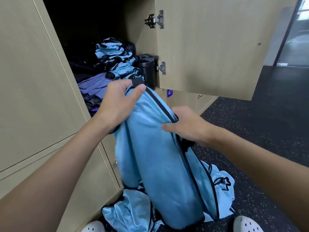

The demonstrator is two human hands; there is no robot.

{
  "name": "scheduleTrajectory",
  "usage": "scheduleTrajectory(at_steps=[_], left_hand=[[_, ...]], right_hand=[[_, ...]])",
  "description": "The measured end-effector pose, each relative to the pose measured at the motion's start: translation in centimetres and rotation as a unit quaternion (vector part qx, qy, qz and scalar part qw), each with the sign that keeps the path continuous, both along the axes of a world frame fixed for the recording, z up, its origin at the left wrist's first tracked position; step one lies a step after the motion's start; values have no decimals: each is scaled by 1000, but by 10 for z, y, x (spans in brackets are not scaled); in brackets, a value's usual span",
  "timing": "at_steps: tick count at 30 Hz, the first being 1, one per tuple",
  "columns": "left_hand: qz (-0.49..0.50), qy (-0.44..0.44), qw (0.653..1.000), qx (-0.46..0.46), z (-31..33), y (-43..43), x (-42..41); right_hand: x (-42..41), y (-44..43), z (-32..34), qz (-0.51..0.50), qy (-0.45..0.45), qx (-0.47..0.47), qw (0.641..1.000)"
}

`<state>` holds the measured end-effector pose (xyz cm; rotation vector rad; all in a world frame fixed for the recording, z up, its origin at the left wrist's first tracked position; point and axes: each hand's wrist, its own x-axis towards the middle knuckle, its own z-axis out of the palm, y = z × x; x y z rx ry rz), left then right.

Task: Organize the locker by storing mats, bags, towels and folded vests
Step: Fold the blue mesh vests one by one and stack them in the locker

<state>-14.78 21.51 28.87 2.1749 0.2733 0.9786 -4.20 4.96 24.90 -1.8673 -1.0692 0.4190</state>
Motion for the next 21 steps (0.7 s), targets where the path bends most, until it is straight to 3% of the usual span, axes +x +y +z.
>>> scheduleTrajectory(at_steps=[6, 8, 9, 11, 12, 15, 18, 21], left_hand=[[173, -12, 984, 28, 5, 23, -4], [191, 47, 980, 6, 2, 28, -6], [186, 113, 975, 48, 1, 27, -9], [107, 221, 957, 157, -1, 22, -14], [22, 241, 957, 159, -3, 14, -14], [-174, 243, 953, 53, -16, -9, -6], [-190, 211, 959, 0, -23, -10, 0], [-118, 157, 980, 0, -13, -3, -4]], right_hand=[[4, -4, 2, -40, -94, -3, 995], [6, -3, 3, -57, -110, 4, 992], [6, -2, 3, -63, -109, 12, 992], [5, 0, 4, -62, -84, 23, 994], [4, 1, 4, -53, -71, 25, 996], [-1, 2, 7, -11, -38, 38, 999], [-3, 3, 8, 7, -20, 49, 999], [1, 1, 7, 3, -24, 35, 999]])
